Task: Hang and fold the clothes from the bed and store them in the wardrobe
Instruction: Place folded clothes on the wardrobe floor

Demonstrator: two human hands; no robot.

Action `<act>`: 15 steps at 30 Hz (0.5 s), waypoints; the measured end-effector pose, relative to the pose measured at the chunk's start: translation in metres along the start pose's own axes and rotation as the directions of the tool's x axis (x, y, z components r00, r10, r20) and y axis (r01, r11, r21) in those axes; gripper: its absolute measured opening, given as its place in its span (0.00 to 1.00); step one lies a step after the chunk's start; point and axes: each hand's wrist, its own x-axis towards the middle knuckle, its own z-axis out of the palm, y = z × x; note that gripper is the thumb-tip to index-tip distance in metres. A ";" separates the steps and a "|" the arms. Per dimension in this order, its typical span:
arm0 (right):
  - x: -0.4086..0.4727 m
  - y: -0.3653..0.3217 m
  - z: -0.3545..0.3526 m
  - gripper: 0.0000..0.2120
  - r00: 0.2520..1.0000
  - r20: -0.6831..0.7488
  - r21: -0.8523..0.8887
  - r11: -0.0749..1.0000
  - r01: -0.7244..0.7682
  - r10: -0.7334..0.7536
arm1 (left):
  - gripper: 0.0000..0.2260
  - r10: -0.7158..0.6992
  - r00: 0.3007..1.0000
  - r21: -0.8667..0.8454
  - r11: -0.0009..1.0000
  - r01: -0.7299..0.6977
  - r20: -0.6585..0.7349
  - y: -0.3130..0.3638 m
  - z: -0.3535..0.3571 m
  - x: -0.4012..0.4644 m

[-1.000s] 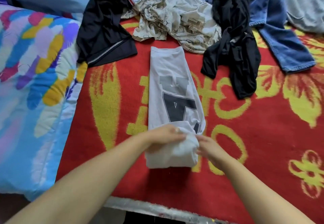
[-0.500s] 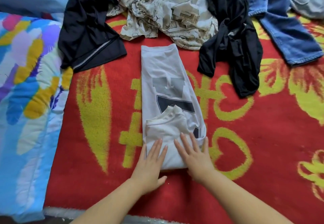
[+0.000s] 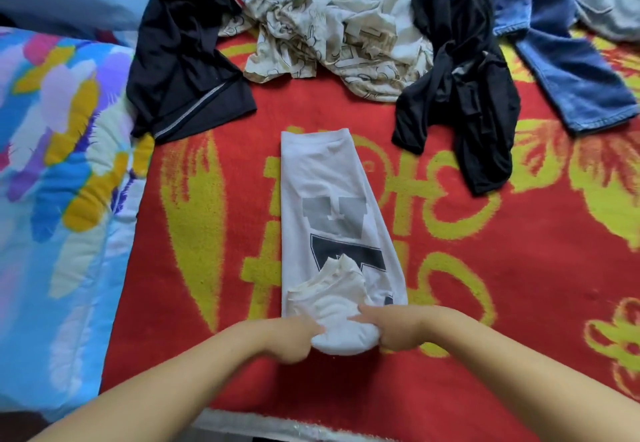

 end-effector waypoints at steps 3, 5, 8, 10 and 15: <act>-0.019 -0.001 -0.021 0.15 0.986 0.162 0.263 0.965 -0.001 -0.043 | 0.09 0.002 0.991 -0.233 0.972 0.029 0.132 -0.006 -0.032 -0.016; -0.021 0.008 -0.045 0.15 0.991 0.128 0.448 0.894 -0.026 -0.035 | 0.08 -0.059 0.991 -0.435 0.894 0.107 0.123 -0.015 -0.061 -0.018; -0.008 0.025 -0.076 0.16 0.959 -0.256 0.590 0.805 0.055 0.122 | 0.10 -0.199 0.974 -0.552 0.827 0.108 -0.106 -0.033 -0.099 -0.006; 0.009 0.032 -0.081 0.22 0.810 -0.526 0.469 0.883 0.021 0.260 | 0.14 -0.301 0.849 -0.417 0.903 0.106 -0.435 -0.039 -0.112 0.006; 0.029 0.001 -0.030 0.36 0.611 -0.791 -0.052 0.991 -0.121 0.033 | 0.31 0.036 0.510 0.250 0.901 0.356 -0.859 -0.015 -0.048 0.017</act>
